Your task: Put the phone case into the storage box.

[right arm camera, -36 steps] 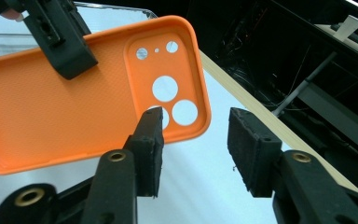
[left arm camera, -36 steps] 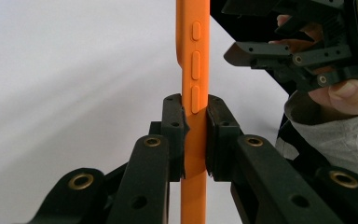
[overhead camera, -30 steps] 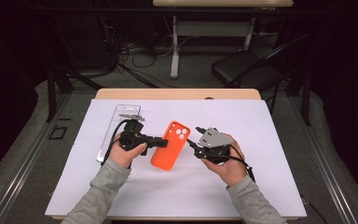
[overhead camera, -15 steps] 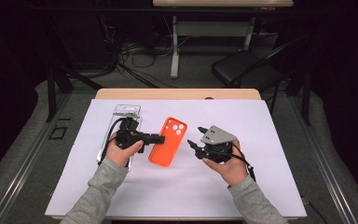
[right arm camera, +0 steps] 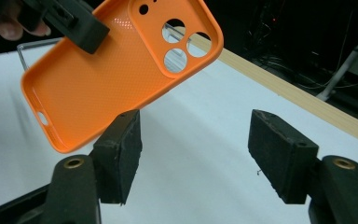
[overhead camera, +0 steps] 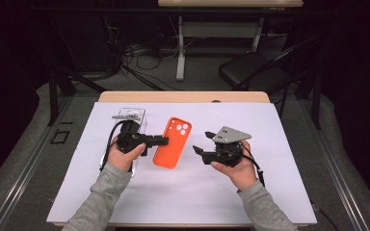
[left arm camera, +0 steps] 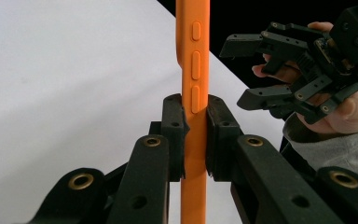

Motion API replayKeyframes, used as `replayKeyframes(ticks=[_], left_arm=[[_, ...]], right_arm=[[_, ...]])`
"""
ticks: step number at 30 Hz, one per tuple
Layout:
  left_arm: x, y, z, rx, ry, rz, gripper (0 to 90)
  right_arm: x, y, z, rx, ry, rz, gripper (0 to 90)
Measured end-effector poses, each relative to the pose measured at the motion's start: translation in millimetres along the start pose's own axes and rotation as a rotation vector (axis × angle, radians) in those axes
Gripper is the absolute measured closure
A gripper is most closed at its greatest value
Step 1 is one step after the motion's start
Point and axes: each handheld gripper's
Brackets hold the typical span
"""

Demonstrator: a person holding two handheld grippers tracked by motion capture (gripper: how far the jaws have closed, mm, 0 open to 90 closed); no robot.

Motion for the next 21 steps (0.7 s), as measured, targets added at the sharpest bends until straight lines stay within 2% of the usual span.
replayKeyframes(ticks=[2,3,4,6,8,9,11,15,21], left_arm=[[0.2,0.1,0.4,-0.008,0.004,-0.002,80.2],[0.1,0.1,0.4,-0.012,0.006,-0.004,80.2],[-0.4,0.2,0.9,-0.020,0.008,-0.007,80.2],[-1.1,0.2,1.1,-0.026,0.008,-0.007,80.2],[-1.3,0.2,1.2,-0.028,0.011,-0.009,80.2],[-1.6,0.1,1.3,-0.033,0.013,-0.011,80.2],[-1.8,0.1,1.4,-0.034,0.014,-0.016,80.2],[-2.9,0.2,1.4,-0.038,0.016,-0.019,80.2],[-5.0,0.7,-0.2,-0.039,0.024,-0.027,80.3]], right_arm=[[-2.6,0.4,1.6,-0.026,-0.025,-0.049,33.1],[-2.6,0.4,1.6,-0.026,-0.025,-0.049,33.1],[-4.4,0.6,2.5,-0.041,-0.049,-0.086,32.3],[-5.8,1.3,3.2,-0.058,-0.071,-0.124,32.1],[-7.1,1.7,3.4,-0.065,-0.085,-0.139,31.4],[-9.2,2.9,3.2,-0.084,-0.112,-0.176,30.5],[-11.5,3.9,3.5,-0.088,-0.137,-0.211,29.9],[-14.5,5.3,4.1,-0.110,-0.169,-0.262,27.9],[-15.9,7.2,3.7,-0.129,-0.204,-0.292,28.0]])
Point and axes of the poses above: each handheld gripper's, and its own axes: z roughly backward along the jaws, y roughly out of its underside, x roughly to its left, and after that the axes turned 10 degrees about -y, right-handed
